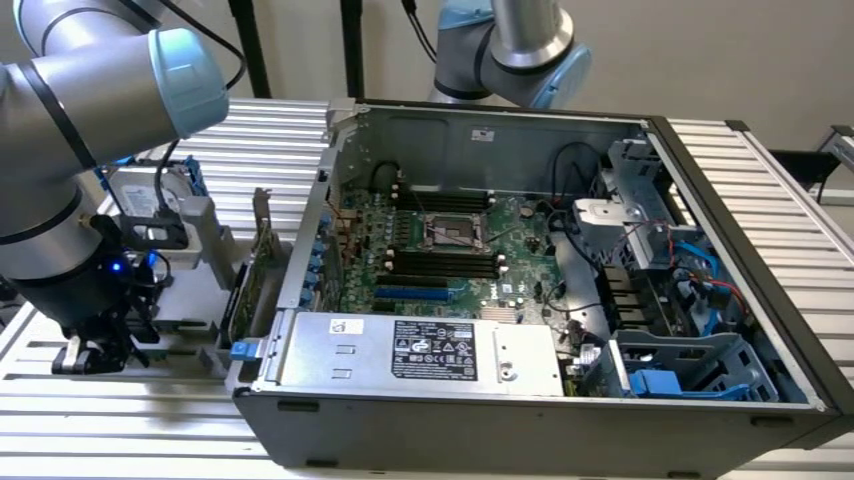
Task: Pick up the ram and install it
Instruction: 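Pick up the ram and move it above insertion slot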
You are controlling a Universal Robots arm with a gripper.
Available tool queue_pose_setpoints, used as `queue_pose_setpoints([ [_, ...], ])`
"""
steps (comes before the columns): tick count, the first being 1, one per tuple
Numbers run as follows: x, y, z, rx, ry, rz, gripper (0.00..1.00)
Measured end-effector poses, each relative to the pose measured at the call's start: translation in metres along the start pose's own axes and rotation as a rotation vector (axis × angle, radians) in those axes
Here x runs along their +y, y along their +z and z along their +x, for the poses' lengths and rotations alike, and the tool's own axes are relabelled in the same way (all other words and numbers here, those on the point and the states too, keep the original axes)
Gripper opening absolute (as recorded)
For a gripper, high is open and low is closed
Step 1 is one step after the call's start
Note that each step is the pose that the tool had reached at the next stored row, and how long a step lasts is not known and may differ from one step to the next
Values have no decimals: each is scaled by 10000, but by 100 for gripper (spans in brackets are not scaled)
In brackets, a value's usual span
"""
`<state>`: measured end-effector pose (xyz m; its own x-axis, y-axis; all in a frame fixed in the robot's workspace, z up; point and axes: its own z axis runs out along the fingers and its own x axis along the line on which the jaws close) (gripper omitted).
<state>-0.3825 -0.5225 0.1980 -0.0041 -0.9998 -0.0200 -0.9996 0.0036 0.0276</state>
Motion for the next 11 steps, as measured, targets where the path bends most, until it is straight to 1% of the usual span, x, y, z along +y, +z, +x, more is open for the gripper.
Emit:
queue_pose_setpoints([
  [4,0,0,0,0,0,0,36],
  [6,0,0,0,0,0,0,35],
  [7,0,0,0,-1,0,0,27],
  [10,0,0,0,0,0,0,27],
  [11,0,0,0,0,0,-1,25],
])
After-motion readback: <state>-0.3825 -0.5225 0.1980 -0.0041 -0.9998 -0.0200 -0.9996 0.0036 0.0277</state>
